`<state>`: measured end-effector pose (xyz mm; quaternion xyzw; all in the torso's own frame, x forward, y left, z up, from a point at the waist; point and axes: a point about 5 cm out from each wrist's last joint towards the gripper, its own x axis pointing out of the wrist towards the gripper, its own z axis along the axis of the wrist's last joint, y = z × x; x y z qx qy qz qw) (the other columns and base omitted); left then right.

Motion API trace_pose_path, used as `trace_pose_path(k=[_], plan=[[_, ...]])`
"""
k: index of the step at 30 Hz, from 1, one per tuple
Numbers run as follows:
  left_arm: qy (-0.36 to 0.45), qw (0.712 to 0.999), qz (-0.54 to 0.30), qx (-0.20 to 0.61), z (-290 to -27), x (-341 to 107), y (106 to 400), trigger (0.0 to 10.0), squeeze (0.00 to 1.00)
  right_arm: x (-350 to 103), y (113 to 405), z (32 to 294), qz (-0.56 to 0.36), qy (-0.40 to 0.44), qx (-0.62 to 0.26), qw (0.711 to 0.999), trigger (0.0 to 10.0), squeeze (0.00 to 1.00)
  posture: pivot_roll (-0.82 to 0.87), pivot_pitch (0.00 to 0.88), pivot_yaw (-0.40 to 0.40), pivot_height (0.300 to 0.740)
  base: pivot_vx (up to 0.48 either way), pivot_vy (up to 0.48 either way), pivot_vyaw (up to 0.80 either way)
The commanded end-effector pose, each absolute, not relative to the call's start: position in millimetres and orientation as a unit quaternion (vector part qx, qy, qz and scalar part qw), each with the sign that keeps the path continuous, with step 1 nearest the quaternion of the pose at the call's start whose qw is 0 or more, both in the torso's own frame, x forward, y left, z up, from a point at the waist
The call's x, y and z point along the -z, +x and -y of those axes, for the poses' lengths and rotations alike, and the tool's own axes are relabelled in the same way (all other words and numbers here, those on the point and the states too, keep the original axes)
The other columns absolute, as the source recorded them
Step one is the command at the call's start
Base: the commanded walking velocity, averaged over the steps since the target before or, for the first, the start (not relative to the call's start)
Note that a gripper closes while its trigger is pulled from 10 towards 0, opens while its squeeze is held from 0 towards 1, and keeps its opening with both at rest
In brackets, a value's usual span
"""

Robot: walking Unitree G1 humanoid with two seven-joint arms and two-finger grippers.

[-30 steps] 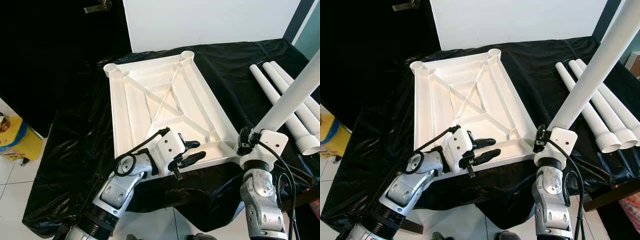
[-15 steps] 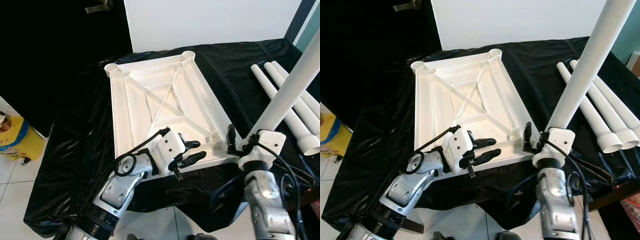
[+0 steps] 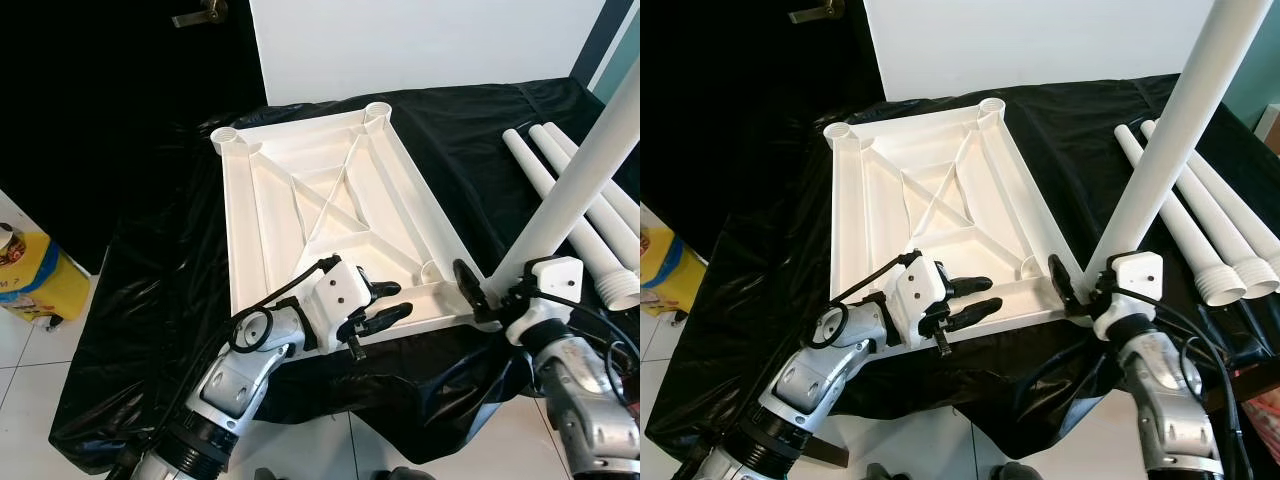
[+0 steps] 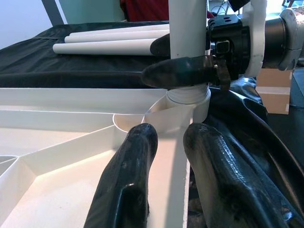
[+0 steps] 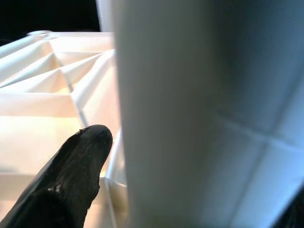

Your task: Building children table

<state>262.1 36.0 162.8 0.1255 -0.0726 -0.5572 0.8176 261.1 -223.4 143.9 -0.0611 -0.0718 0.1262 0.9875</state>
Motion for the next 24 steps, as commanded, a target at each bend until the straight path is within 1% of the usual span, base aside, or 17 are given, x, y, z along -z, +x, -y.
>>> trace_pose_path(k=[1,2,3,4,6,7,9,10,11,19,20,24], plan=[[0.128,0.822,0.072,0.551,-38,-164,263,10.0,0.00,-141,262,226,0.063,-0.067,-0.145,0.985,10.0,0.00,-0.17,0.108,0.053,0.740,0.000,0.000,0.00],[0.128,0.822,0.072,0.551,-38,-164,263,10.0,0.00,-141,263,228,0.060,-0.071,-0.152,0.984,10.0,0.00,-0.17,0.108,0.054,0.740,0.000,0.000,0.00],[0.128,0.822,0.072,0.551,-38,-164,263,10.0,0.00,-140,263,229,0.057,-0.077,-0.161,0.982,9.8,0.00,-0.17,0.108,0.054,0.740,0.000,0.000,0.00],[0.128,0.822,0.072,0.551,-38,-164,263,10.0,0.00,-139,264,232,0.054,-0.090,-0.170,0.980,4.6,0.00,-0.16,0.109,0.055,0.740,0.000,0.000,0.00],[0.128,0.822,0.072,0.551,-39,-165,263,10.0,0.00,-138,264,232,0.053,-0.096,-0.173,0.979,4.6,0.00,-0.16,0.110,0.057,0.740,0.000,0.000,0.00],[0.128,0.822,0.072,0.551,-39,-165,263,10.0,0.00,-137,264,234,0.051,-0.096,-0.177,0.978,2.8,0.00,-0.16,0.109,0.059,0.740,0.000,0.000,0.00],[0.128,0.822,0.072,0.551,-39,-165,263,10.0,0.00,-137,264,235,0.050,-0.096,-0.180,0.978,2.8,0.00,-0.16,0.111,0.058,0.740,0.000,0.000,0.00],[0.128,0.822,0.072,0.551,-39,-165,263,10.0,0.00,-137,264,236,0.050,-0.096,-0.183,0.977,0.3,0.00,-0.16,0.112,0.059,0.740,0.000,0.000,0.00],[0.128,0.822,0.072,0.551,-39,-165,263,10.0,0.00,-136,265,237,0.049,-0.094,-0.187,0.977,0.0,0.00,-0.16,0.113,0.059,0.740,0.000,0.000,0.00],[0.127,0.822,0.071,0.551,-39,-164,262,10.0,0.00,-128,262,238,0.034,-0.087,-0.194,0.977,0.0,0.00,-0.16,0.117,0.059,0.740,0.000,0.000,0.00],[0.127,0.822,0.070,0.551,-39,-164,261,10.0,0.00,-125,262,238,0.027,-0.083,-0.191,0.978,9.8,0.00,-0.16,0.117,0.057,0.740,0.000,0.000,0.00],[0.127,0.822,0.070,0.551,-39,-164,261,10.0,0.00,-117,259,236,0.017,-0.068,-0.179,0.981,10.0,0.00,-0.16,0.117,0.056,0.740,0.000,0.000,0.00]])
